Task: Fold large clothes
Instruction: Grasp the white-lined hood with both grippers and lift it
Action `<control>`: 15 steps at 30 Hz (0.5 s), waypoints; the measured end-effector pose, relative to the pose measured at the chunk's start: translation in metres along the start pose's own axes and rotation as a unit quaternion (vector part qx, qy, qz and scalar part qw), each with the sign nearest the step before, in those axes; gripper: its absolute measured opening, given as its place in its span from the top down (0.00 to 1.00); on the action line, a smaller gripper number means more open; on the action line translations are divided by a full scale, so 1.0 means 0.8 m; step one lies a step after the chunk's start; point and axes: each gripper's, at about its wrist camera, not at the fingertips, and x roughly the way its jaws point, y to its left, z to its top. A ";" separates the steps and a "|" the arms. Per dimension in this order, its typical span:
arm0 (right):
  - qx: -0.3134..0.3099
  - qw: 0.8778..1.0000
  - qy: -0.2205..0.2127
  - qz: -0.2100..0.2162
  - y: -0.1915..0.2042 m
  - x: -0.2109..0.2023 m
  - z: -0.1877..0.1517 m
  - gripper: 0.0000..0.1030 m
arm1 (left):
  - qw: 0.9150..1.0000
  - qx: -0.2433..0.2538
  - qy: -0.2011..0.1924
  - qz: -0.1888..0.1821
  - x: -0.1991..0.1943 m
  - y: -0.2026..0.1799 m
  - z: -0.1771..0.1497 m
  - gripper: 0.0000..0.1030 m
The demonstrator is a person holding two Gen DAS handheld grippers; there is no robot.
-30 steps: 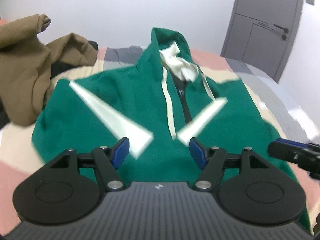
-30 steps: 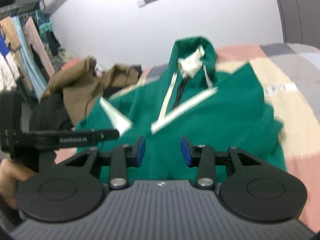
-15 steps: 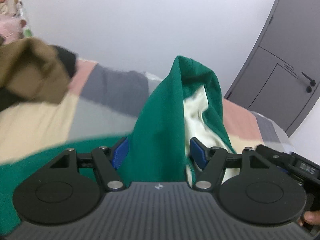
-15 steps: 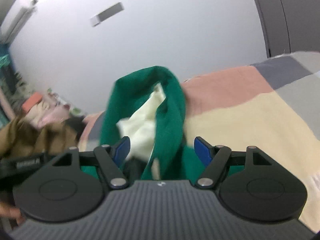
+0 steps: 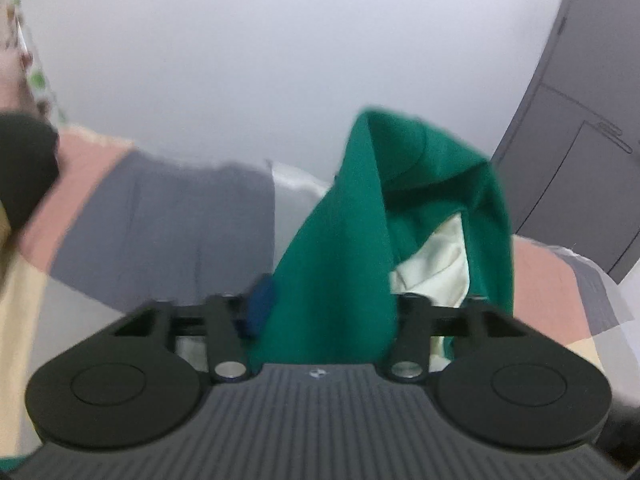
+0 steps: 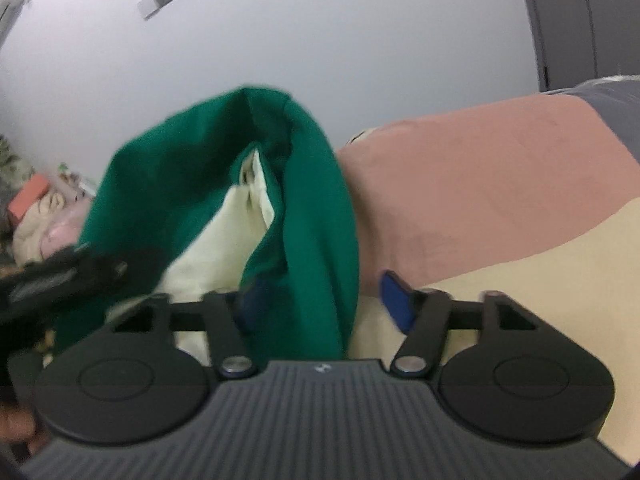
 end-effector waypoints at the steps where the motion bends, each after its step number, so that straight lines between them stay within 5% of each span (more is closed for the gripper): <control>1: -0.006 1.000 0.008 -0.012 0.000 0.007 -0.009 0.54 | 1.000 0.011 0.005 0.005 0.001 -0.004 -0.003 0.71; 3: -0.015 1.000 -0.007 -0.018 0.002 0.007 -0.022 0.58 | 0.997 0.070 0.011 0.032 0.005 -0.022 -0.008 0.86; 8: -0.030 0.999 -0.006 -0.018 0.008 -0.009 -0.015 0.89 | 0.995 0.093 0.013 0.031 -0.017 -0.028 -0.003 0.92; 15: -0.080 0.996 -0.031 -0.019 0.035 -0.064 0.013 0.92 | 0.991 0.127 0.007 0.028 -0.080 -0.031 0.030 0.92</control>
